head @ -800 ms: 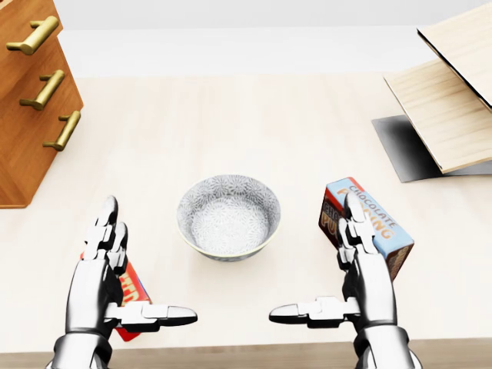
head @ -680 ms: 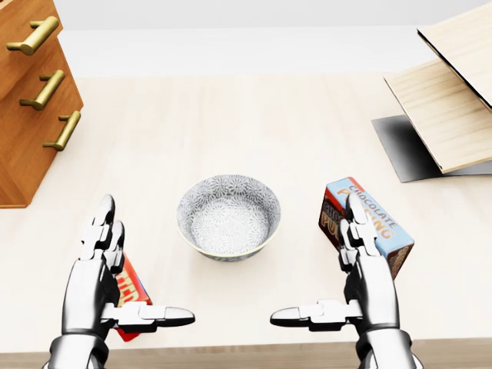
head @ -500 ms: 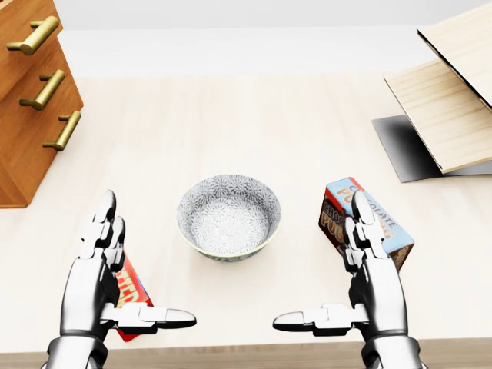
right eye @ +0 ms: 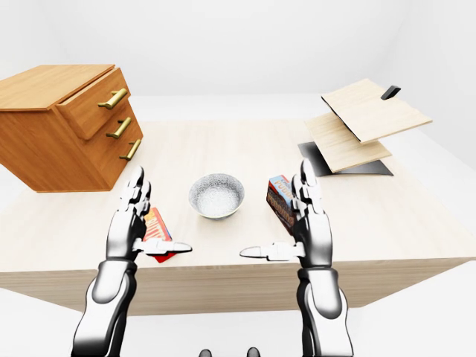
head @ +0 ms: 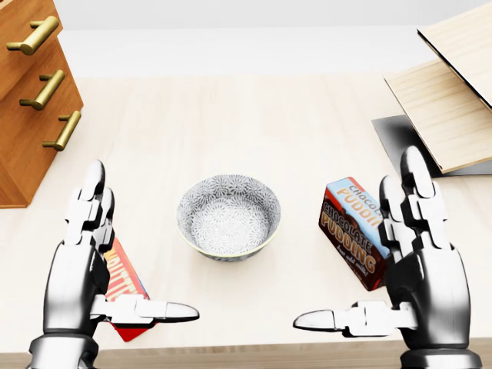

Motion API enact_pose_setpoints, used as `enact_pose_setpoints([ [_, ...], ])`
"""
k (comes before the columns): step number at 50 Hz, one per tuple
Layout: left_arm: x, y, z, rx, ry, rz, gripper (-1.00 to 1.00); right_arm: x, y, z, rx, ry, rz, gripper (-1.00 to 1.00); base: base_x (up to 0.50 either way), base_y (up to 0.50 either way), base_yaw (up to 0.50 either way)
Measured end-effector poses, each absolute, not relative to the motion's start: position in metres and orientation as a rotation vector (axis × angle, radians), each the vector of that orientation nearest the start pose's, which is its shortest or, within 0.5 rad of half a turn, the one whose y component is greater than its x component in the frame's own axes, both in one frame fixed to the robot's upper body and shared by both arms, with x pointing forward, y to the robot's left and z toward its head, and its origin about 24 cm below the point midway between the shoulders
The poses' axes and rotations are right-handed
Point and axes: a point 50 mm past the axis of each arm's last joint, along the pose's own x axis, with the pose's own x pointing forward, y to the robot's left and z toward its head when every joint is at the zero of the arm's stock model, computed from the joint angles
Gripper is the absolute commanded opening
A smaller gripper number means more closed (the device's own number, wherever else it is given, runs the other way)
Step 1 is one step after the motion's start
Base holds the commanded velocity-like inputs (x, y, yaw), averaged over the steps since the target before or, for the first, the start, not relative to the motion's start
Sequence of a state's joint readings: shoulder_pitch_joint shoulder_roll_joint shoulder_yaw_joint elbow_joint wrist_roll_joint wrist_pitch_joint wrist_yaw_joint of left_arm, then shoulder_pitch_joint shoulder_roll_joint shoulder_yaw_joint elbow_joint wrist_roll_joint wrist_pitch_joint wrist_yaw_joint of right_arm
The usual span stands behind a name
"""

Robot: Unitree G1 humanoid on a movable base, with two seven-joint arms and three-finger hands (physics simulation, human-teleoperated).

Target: Close the top drawer of the cabinet and put the bowl on top of it.

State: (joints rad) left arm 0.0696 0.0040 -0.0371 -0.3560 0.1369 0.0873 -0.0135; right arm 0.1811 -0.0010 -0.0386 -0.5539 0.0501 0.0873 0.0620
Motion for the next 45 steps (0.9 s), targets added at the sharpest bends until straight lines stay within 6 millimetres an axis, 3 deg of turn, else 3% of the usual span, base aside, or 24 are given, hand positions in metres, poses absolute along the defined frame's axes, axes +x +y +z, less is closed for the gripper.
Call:
enact_pose_setpoints([
  [16,0.220,0.150,0.110,0.135,-0.245,0.012,1.00,0.191,-0.165,0.139,0.021,-0.369,-0.007,1.00,0.00,0.00,0.00],
  [45,0.217,0.152,0.112,0.135,-0.251,0.021,1.00,0.189,-0.165,0.135,0.031,-0.351,0.005,1.00,0.07,0.00,0.00],
])
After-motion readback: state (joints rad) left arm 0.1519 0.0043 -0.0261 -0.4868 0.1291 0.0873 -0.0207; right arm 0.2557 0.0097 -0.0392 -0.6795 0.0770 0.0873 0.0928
